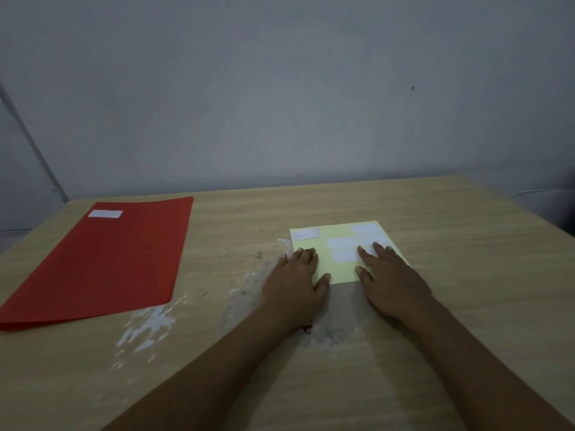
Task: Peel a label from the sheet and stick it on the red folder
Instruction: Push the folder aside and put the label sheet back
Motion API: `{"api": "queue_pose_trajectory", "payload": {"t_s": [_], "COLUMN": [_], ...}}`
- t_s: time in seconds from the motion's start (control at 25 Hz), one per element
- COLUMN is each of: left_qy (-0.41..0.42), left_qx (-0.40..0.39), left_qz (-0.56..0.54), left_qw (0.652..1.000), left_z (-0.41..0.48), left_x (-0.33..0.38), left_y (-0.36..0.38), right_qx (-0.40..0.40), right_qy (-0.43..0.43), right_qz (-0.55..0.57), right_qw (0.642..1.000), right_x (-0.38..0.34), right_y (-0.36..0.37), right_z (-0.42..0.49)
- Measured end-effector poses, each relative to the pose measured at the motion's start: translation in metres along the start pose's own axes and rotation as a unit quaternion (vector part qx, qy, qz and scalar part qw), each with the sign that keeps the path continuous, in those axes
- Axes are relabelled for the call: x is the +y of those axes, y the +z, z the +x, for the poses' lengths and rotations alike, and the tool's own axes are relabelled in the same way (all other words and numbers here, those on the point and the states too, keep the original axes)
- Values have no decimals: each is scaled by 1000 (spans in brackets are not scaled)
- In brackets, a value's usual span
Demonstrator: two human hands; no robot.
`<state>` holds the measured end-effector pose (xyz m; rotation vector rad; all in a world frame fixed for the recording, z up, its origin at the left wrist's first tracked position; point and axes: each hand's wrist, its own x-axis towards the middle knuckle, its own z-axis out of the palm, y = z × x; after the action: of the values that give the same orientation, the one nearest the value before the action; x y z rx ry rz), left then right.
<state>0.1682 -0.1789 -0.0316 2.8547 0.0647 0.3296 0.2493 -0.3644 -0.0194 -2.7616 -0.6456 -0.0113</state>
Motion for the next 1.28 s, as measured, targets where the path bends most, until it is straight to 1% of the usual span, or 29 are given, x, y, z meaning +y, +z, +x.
{"api": "queue_pose_trajectory", "payload": {"t_s": [0.2,0.36,0.52,0.68,0.88,1.12,1.2,1.28], "left_qy": [-16,-21,-10,0,11,17,21,28], "left_qx": [11,0,-10,-9,-4,-2,0,23], "left_qz": [-1,26,28,21,14,12,1,-40], "left_qw": [1000,999,1000,1000,1000,1000,1000,999], "left_z": [43,74,103,126,140,138,139,137], "left_x": [-27,-41,-54,-66,-75,-77,-76,-74], "left_y": [1,3,3,5,7,12,11,7], "right_qx": [18,26,36,27,54,44,61,102], "right_qy": [-13,-12,-2,3,5,-4,-8,-16], "right_qz": [-1,-4,-7,6,-7,-30,-29,-14], "right_qw": [1000,1000,999,1000,999,999,998,995], "right_x": [-6,-8,-7,-4,-3,-2,-1,-3], "right_y": [9,14,17,15,22,25,25,20], "right_z": [49,84,111,135,144,143,142,139]}}
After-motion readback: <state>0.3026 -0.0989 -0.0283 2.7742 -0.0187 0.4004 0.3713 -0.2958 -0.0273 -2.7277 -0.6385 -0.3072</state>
